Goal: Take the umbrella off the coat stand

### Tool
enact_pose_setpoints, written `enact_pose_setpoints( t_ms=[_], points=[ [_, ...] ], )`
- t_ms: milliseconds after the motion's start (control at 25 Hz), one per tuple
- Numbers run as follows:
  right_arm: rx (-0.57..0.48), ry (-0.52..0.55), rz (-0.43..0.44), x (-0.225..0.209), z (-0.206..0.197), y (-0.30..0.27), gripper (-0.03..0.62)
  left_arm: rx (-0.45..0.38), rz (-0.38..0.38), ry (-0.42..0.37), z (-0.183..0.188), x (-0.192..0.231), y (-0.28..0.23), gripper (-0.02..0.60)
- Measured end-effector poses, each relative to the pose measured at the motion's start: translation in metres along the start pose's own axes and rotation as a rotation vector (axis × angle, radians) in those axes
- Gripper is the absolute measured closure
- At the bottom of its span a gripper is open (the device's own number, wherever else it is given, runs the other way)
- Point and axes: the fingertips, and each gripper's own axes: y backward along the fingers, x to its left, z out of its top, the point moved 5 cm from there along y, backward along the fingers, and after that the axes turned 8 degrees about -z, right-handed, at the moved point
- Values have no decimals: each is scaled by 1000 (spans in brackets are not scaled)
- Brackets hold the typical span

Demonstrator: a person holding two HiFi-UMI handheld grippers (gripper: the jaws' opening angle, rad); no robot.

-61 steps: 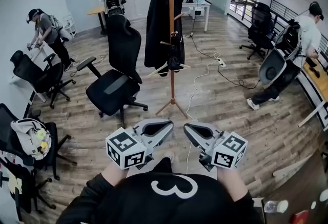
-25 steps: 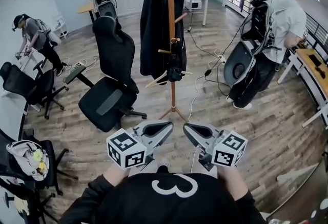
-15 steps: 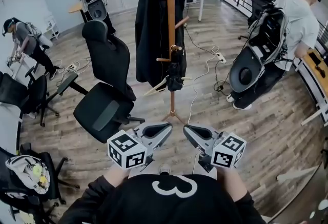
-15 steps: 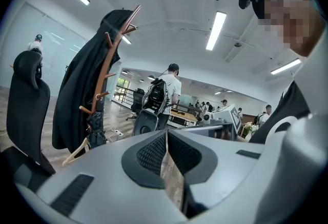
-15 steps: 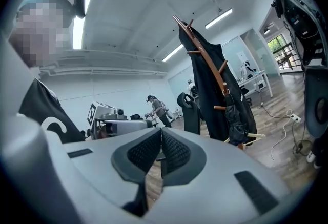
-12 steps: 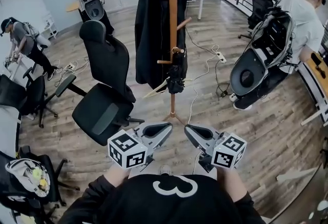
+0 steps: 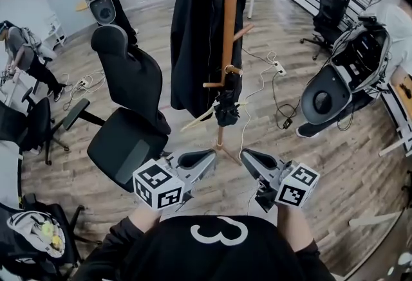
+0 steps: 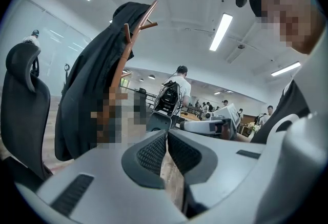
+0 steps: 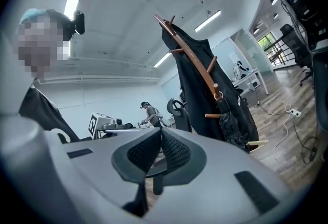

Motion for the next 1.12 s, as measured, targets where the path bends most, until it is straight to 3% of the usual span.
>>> enact_pose_setpoints(
  t_ms=[440, 1120],
  points=[
    [24, 69, -63, -36, 10, -22, 566, -15, 2, 9, 8, 35, -13, 556],
    [105, 136, -49, -110, 53, -91, 548, -39, 57, 40, 40, 109, -47, 557]
  ],
)
